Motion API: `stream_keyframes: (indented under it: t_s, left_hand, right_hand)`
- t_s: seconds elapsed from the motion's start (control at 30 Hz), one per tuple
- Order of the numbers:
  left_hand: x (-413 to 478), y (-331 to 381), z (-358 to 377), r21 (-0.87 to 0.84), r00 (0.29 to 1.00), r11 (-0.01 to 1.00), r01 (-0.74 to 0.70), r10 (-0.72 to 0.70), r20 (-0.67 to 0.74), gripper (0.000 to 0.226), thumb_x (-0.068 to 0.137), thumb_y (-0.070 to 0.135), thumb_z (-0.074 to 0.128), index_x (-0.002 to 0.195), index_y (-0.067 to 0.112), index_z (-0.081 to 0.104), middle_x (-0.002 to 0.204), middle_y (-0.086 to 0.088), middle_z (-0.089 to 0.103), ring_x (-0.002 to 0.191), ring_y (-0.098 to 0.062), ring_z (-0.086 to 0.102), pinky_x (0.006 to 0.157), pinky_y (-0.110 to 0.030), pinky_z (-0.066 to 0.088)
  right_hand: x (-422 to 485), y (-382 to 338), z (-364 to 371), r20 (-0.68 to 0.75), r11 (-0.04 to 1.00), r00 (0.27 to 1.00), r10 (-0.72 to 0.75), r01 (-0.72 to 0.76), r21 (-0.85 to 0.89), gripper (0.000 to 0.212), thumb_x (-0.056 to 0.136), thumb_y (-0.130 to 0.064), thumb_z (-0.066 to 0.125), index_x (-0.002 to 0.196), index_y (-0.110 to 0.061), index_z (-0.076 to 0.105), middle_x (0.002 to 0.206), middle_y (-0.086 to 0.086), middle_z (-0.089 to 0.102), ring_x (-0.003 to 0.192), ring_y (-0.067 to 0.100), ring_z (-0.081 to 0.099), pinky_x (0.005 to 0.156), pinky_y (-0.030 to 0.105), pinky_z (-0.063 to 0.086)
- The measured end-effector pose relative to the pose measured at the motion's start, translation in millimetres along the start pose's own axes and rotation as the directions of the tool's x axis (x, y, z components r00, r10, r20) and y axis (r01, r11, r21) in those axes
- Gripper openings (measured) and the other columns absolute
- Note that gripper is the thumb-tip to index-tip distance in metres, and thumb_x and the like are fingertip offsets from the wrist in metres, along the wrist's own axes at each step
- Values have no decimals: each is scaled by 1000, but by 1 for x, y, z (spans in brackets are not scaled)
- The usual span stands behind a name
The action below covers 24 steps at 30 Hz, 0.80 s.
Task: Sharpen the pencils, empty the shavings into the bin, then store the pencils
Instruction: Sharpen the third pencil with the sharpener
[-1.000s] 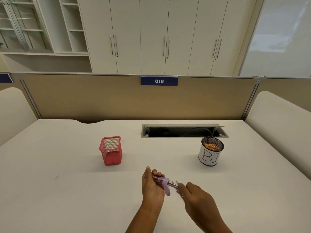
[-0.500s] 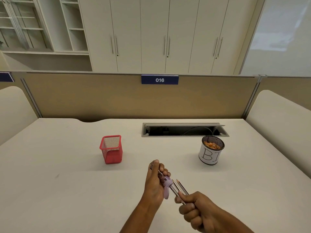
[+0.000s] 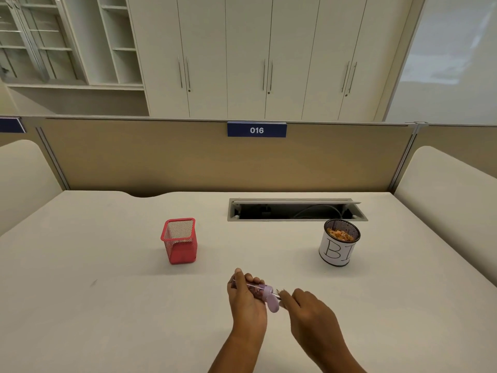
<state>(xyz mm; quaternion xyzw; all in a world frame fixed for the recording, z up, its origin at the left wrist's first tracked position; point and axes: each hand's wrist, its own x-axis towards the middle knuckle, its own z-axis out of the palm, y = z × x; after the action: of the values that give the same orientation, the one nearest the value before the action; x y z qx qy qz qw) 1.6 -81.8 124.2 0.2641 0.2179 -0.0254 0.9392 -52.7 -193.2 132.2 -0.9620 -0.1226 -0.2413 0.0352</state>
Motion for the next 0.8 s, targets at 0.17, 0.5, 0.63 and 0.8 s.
stream_keyframes:
  t_s: [0.17, 0.5, 0.63, 0.8]
  left_hand:
    - [-11, -2, 8, 103, 999, 994, -48, 49, -8, 23, 99, 20, 40, 77, 10, 42, 66, -6, 41, 39, -8, 49, 59, -26, 42]
    - [-23, 2, 16, 203, 987, 977, -62, 30, 156, 25, 98, 18, 39, 74, 11, 40, 50, 3, 45, 36, -5, 43, 41, -17, 42]
    - [-16, 2, 10, 152, 987, 988, 2, -27, 161, 27, 98, 18, 39, 72, 11, 40, 45, 4, 46, 36, -6, 44, 40, -17, 42]
    - [-3, 5, -1, 44, 994, 996, 82, -85, 72, 29, 97, 26, 42, 72, 13, 41, 46, 3, 49, 40, -9, 49, 49, -23, 44]
  right_hand:
    - [0, -3, -11, 252, 974, 959, 130, -171, 149, 9, 74, -14, 62, 69, -21, 63, 46, -10, 47, 41, 15, 46, 40, 17, 17]
    - [7, 6, -31, 946, -416, 297, -126, -882, 222, 34, 85, -15, 48, 53, -10, 57, 38, -4, 24, 27, 5, 16, 32, 4, 14]
    - [11, 4, -32, 949, -532, 245, -200, -840, 105, 25, 82, -15, 51, 62, -3, 59, 36, -2, 27, 27, 5, 16, 30, 7, 14]
    - [11, -7, -40, 655, 473, 697, 294, -701, 534, 27, 91, -45, 45, 94, -19, 54, 62, -4, 52, 47, 7, 45, 46, 16, 34]
